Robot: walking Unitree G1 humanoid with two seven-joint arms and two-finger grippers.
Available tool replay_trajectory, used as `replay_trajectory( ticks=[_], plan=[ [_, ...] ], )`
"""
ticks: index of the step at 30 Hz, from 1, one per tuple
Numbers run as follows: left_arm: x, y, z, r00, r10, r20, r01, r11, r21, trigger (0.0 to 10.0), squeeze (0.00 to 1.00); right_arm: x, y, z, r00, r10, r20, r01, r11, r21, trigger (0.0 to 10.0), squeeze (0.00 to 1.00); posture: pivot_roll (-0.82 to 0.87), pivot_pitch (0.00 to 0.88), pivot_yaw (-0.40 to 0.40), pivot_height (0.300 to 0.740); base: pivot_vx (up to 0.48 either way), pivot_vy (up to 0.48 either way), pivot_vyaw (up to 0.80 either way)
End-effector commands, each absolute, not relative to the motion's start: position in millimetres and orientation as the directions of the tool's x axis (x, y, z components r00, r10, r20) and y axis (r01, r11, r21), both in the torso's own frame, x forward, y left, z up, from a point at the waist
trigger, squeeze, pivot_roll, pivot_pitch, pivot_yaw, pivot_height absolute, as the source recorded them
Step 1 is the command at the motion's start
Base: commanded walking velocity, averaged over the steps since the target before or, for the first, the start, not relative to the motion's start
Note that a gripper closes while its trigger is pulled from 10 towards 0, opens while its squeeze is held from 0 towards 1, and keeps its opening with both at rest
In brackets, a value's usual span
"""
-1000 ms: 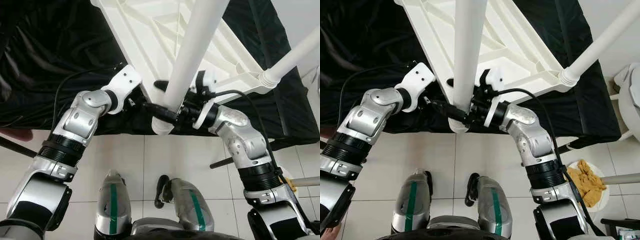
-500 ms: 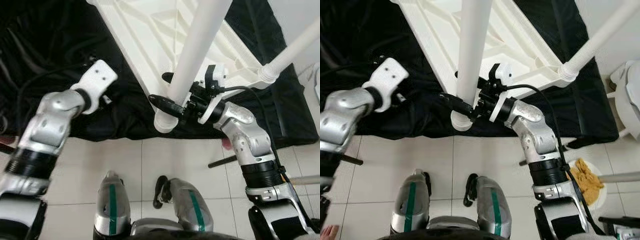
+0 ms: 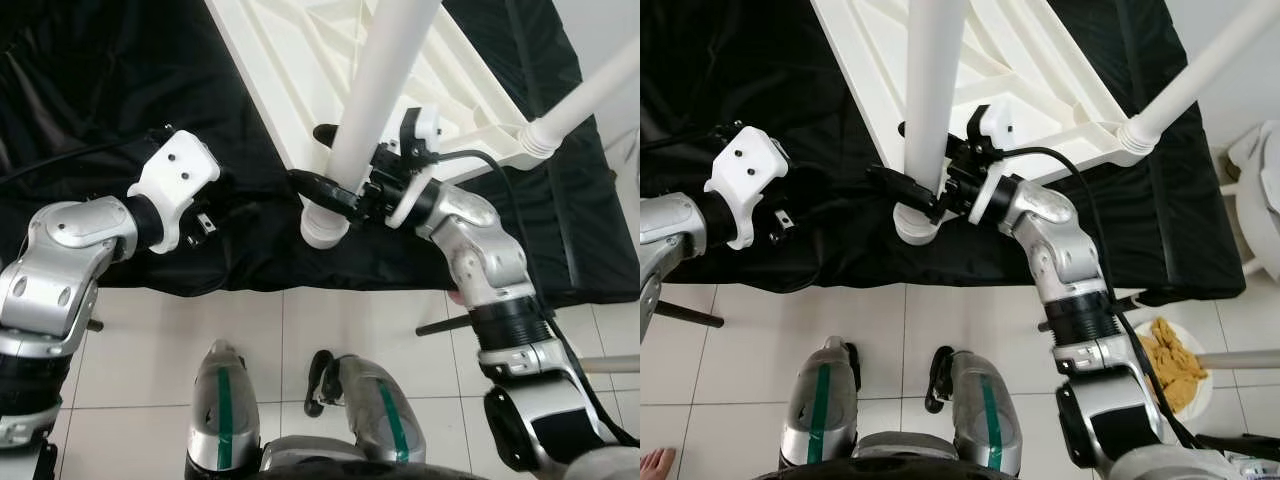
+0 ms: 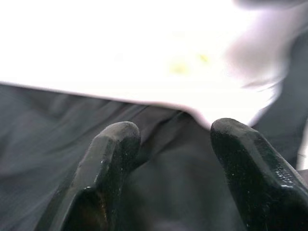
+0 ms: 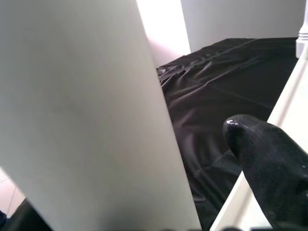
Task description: Building children table
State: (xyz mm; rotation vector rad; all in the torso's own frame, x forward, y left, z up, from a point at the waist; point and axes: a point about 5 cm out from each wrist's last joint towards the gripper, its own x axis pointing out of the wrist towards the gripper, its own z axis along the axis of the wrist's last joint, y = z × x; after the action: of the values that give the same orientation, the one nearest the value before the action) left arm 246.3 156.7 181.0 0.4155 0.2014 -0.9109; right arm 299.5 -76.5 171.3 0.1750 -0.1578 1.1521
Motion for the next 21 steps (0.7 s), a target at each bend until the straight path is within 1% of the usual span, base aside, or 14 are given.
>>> replay_trajectory(
  ticks=[1, 3, 5, 7, 9, 11, 12, 13, 14, 16, 19, 21],
  plan=[
    [241.5, 152.9, 180.6, 0.580, -0.742, -0.337, 0.815, 0.534, 0.226, 10.0, 0.00, 306.3, -74.5, 166.2, 0.423, 0.886, 0.193, -0.906, 0.419, 0.060, 10.0, 0.00, 0.17, 0.084, -0.142, 0.740, 0.000, 0.000, 0.00],
    [237.8, 142.4, 181.4, 0.578, -0.762, -0.290, 0.815, 0.552, 0.174, 10.0, 0.00, 317.1, -58.7, 167.9, 0.435, 0.876, 0.209, -0.900, 0.429, 0.073, 10.0, 0.00, 0.17, 0.086, -0.148, 0.740, 0.000, 0.000, 0.00],
    [237.8, 142.4, 181.4, 0.578, -0.762, -0.290, 0.815, 0.552, 0.174, 10.0, 0.00, 317.1, -58.7, 167.9, 0.435, 0.876, 0.209, -0.900, 0.429, 0.073, 10.0, 0.00, 0.17, 0.086, -0.148, 0.740, 0.000, 0.000, 0.00],
    [236.1, 128.3, 177.3, 0.583, -0.771, -0.256, 0.811, 0.572, 0.123, 10.0, 0.00, 325.4, -42.6, 173.0, 0.445, 0.866, 0.230, -0.895, 0.439, 0.078, 10.0, 0.00, 0.18, 0.088, -0.154, 0.740, 0.000, 0.000, 0.00],
    [236.1, 128.3, 177.3, 0.583, -0.771, -0.256, 0.811, 0.572, 0.123, 10.0, 0.00, 325.4, -42.6, 173.0, 0.445, 0.866, 0.230, -0.895, 0.439, 0.078, 10.0, 0.00, 0.18, 0.088, -0.154, 0.740, 0.000, 0.000, 0.00],
    [234.3, 118.2, 176.2, 0.589, -0.775, -0.227, 0.805, 0.587, 0.083, 10.0, 0.00, 331.4, -26.7, 178.2, 0.453, 0.857, 0.244, -0.890, 0.448, 0.079, 10.0, 0.00, 0.18, 0.093, -0.160, 0.740, 0.000, 0.000, 0.00],
    [234.3, 118.2, 176.2, 0.589, -0.775, -0.227, 0.805, 0.587, 0.083, 10.0, 0.00, 331.4, -26.7, 178.2, 0.453, 0.857, 0.244, -0.890, 0.448, 0.079, 10.0, 0.00, 0.18, 0.093, -0.160, 0.740, 0.000, 0.000, 0.00],
    [233.8, 115.0, 177.0, 0.593, -0.777, -0.212, 0.802, 0.593, 0.070, 10.0, 0.00, 333.3, -19.8, 180.2, 0.457, 0.855, 0.247, -0.889, 0.452, 0.079, 10.0, 0.00, 0.18, 0.093, -0.160, 0.740, 0.000, 0.000, 0.00],
    [233.8, 115.0, 177.0, 0.593, -0.777, -0.212, 0.802, 0.593, 0.070, 10.0, 0.00, 333.3, -19.8, 180.2, 0.457, 0.855, 0.247, -0.889, 0.452, 0.079, 10.0, 0.00, 0.18, 0.093, -0.160, 0.740, 0.000, 0.000, 0.00],
    [235.0, 115.2, 180.4, 0.608, -0.771, -0.189, 0.790, 0.611, 0.052, 10.0, 0.00, 335.0, -3.2, 181.6, 0.457, 0.857, 0.240, -0.888, 0.456, 0.064, 10.0, 0.00, 0.18, 0.094, -0.162, 0.740, 0.000, 0.000, 0.00],
    [236.3, 117.6, 182.1, 0.618, -0.765, -0.183, 0.783, 0.621, 0.047, 10.0, 0.00, 334.2, 4.4, 180.8, 0.452, 0.860, 0.236, -0.890, 0.451, 0.062, 10.0, 0.00, 0.18, 0.094, -0.162, 0.740, 0.000, 0.000, 0.00],
    [237.9, 123.9, 185.7, 0.630, -0.756, -0.179, 0.773, 0.632, 0.049, 10.0, 0.00, 332.3, 19.9, 177.2, 0.453, 0.862, 0.228, -0.890, 0.452, 0.061, 10.0, 0.00, 0.18, 0.092, -0.161, 0.740, 0.000, 0.000, 0.00]
  ],
)
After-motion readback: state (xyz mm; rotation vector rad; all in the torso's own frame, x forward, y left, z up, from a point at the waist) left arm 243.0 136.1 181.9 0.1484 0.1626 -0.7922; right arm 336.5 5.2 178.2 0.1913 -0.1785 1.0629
